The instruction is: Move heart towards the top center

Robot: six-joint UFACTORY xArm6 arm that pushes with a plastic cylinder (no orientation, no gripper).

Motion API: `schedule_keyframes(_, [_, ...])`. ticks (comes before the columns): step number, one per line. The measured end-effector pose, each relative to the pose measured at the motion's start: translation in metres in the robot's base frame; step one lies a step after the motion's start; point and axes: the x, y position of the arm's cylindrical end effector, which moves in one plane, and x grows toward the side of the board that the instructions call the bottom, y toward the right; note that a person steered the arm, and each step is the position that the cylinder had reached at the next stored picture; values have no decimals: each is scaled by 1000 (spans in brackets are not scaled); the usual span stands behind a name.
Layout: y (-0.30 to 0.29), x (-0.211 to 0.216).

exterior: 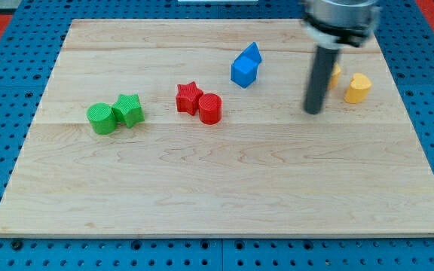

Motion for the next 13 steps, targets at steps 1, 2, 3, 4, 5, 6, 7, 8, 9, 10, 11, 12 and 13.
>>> schedule_keyframes(1, [55, -1])
schedule_keyframes(2, [53, -10])
schedule_keyframes(3, [48, -43])
schedule_keyframes(4, [37, -73])
schedule_keyframes(5, [13, -79])
schedule_keyframes(6, [6, -91])
schedule_keyframes(7, [35, -98])
schedule_keyframes(8, [63, -113])
schedule_keyframes(9, [27, -120])
schedule_keyframes(10, [-25, -122])
schedule_keyframes(11, [-19, -147])
schedule_keyframes(12, [-21, -154])
schedule_keyframes(13, [-49, -166])
